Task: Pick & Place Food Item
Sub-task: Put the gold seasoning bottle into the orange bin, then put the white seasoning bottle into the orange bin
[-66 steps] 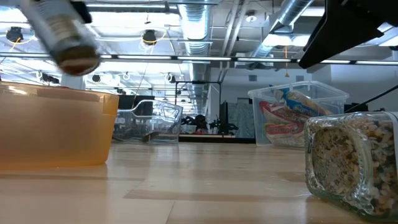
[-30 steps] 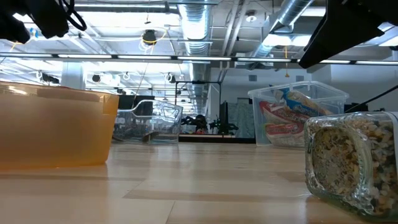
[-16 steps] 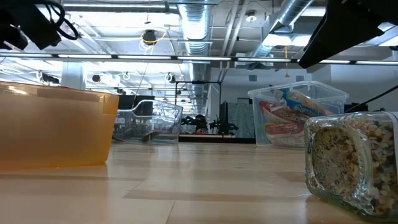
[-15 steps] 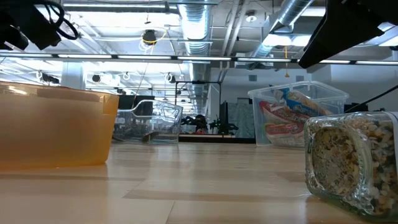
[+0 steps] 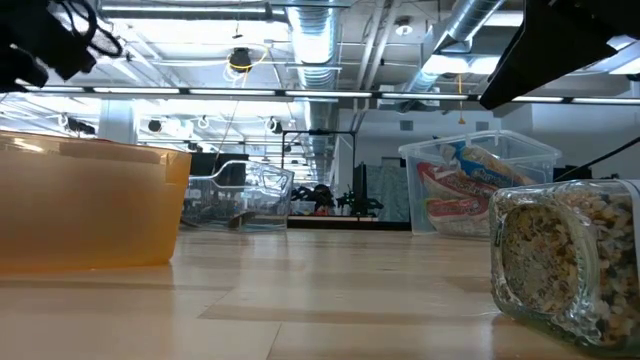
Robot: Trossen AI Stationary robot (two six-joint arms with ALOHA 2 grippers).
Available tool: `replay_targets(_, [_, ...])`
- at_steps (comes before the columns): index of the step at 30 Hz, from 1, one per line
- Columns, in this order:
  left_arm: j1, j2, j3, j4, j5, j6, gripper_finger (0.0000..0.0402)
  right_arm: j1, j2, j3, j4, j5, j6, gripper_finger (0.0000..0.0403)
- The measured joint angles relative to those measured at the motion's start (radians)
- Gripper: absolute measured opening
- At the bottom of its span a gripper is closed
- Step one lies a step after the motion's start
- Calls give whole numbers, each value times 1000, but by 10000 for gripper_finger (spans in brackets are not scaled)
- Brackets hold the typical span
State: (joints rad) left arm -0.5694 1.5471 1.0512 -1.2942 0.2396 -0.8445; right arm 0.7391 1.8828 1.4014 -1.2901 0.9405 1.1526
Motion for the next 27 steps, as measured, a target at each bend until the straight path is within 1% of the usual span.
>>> replay_targets(2, [0,-21,0,-3,-16,10,384,0,0,0,0,0,0,388])
replay_targets(4, [0,-38,0,-3,-20,33,387,0,0,0,0,0,0,388])
replay_targets(6, [6,-67,0,-2,-30,56,377,0,0,0,0,0,0,388])
replay_targets(11, [31,-162,0,17,-105,62,349,0,0,0,1,0,0,388])
replay_targets(15, [54,-255,0,88,-147,65,334,0,0,0,1,0,0,388])
replay_targets(18, [65,-330,0,222,-166,134,326,0,0,0,1,1,0,388])
replay_targets(23, [66,-446,0,578,-197,324,317,0,0,0,0,1,0,388])
replay_targets(27, [58,-491,1,846,-230,525,314,0,0,0,0,1,0,388])
